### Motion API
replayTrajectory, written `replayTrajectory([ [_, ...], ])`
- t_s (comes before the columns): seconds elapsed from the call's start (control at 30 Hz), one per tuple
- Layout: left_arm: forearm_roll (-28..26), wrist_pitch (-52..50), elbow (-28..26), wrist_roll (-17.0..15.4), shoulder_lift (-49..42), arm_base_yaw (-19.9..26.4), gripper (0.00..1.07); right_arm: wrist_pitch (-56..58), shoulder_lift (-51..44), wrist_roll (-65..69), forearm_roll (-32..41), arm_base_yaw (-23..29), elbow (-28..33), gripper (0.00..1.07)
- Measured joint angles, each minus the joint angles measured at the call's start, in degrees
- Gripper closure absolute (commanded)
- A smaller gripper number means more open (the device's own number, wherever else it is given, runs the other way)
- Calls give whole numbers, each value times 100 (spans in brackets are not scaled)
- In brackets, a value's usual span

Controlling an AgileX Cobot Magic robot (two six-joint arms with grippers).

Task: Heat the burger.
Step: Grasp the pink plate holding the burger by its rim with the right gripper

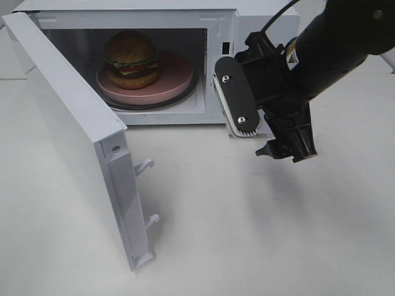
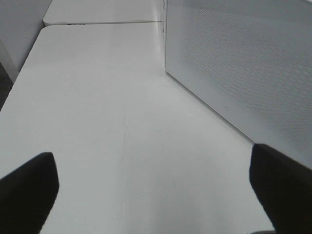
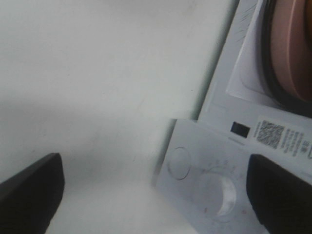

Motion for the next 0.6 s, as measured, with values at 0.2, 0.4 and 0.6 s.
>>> replayTrajectory([
  [0.2,0,0,0,0,0,0,7,-304,539,40,-63,120,-533,11],
  [0.4,0,0,0,0,0,0,7,-493,940,40,-63,120,-865,12],
  [0.6,0,0,0,0,0,0,7,-682,1329,46,-52,189,-1232,13],
])
